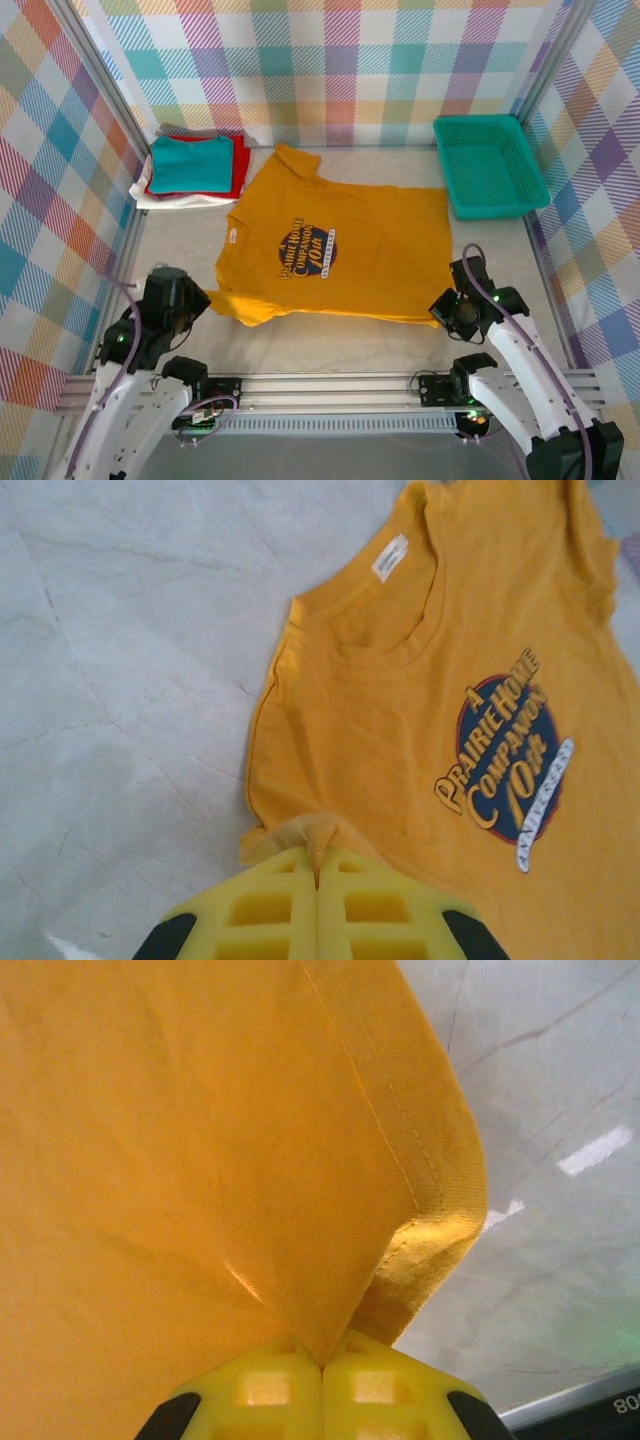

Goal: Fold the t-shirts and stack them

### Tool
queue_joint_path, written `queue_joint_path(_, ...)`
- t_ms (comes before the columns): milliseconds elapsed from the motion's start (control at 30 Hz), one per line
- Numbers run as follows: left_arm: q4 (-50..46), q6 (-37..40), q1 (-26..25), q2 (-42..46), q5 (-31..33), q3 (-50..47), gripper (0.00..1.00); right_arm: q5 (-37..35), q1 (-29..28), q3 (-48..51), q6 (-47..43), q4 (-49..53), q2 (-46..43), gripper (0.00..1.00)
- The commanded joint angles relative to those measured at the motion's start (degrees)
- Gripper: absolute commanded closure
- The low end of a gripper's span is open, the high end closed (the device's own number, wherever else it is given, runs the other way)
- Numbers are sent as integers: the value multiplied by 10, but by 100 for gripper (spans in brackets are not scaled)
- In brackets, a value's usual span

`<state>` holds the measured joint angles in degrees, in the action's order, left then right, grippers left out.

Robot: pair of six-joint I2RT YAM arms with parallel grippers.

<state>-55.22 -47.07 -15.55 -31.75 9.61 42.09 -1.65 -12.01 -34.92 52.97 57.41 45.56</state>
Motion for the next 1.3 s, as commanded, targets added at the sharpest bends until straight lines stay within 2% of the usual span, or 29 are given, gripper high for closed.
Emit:
queue_joint_path(0,66,76,2,-101,-33,40,100,16,31,-31,-67,-32,40,100)
queue_joint_path(233,110,160,3,-295,-37,145,100,12,37,-109,-149,-72,157,99)
queue_joint_path(467,58,284,4,-468,-56,300,100,12,48,-152,-196,-92,239,100)
queue_joint_path(633,36,325,5,-534,-54,375,100,22,60,-163,-215,-119,274,99)
queue_joint_path(833,32,341,10,-578,-20,413,100,40,62,-201,-233,-125,312,94)
queue_joint_path(1000,38,357,14,-622,-22,457,100,17,65,-239,-239,-131,341,94)
queue_joint_path(1100,23,377,14,-681,-18,520,100,17,78,-260,-239,-151,373,89)
queue_joint_path(1167,8,390,14,-734,-20,583,97,19,93,-278,-236,-169,402,82)
queue_joint_path(1200,1,394,14,-758,-22,614,92,24,101,-290,-235,-175,415,76)
queue_joint_path(1233,-7,396,14,-786,-24,651,75,28,109,-306,-235,-175,428,66)
queue_joint_path(1267,-16,396,13,-813,-27,684,63,30,112,-319,-235,-171,438,61)
